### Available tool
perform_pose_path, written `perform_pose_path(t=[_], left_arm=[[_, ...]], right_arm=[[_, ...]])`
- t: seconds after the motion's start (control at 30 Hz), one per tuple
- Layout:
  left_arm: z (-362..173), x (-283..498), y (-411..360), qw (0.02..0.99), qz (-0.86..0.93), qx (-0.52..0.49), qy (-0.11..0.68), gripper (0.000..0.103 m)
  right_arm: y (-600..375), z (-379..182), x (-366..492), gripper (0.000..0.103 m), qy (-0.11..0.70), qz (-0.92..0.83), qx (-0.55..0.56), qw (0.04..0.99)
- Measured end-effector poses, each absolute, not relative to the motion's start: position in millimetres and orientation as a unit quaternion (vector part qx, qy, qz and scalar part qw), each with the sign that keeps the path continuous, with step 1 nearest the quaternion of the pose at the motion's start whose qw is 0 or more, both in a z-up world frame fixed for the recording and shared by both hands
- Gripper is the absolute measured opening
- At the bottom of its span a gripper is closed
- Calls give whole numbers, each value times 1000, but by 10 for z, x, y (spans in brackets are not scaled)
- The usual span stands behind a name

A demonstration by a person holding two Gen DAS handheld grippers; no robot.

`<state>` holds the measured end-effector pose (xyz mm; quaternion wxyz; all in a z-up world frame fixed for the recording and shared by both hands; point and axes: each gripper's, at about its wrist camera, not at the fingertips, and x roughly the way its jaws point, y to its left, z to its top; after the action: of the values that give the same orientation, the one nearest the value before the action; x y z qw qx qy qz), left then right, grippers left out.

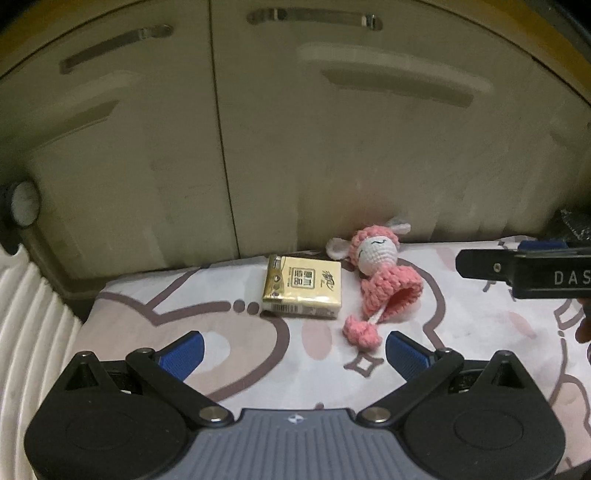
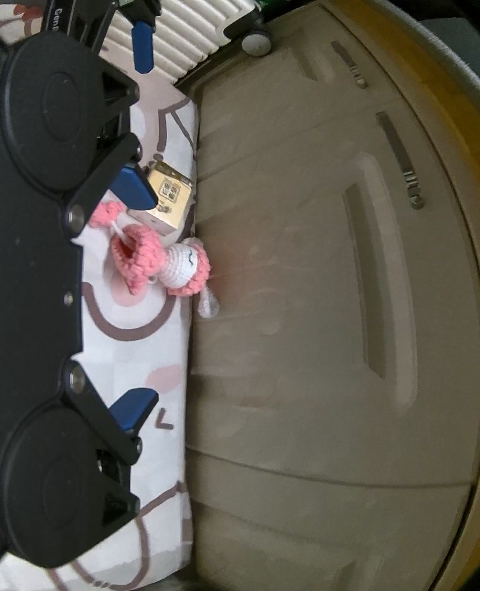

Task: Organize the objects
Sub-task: 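Move the right tool toward the pink bunny while the left tool approaches the gold tissue pack, then grasp the pink bunny with the right tool while the left tool grasps the tissue pack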

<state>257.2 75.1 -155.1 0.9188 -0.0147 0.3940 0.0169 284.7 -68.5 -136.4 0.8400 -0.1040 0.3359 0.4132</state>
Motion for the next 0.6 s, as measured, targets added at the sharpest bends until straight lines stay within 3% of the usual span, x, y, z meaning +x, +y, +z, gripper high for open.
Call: perform_pose_path(t=[0.6], left_arm=[[-2030, 3178, 749, 923, -16, 0, 384, 97]], right_arm=[[125, -1770, 3194, 103, 407, 417, -144, 800]])
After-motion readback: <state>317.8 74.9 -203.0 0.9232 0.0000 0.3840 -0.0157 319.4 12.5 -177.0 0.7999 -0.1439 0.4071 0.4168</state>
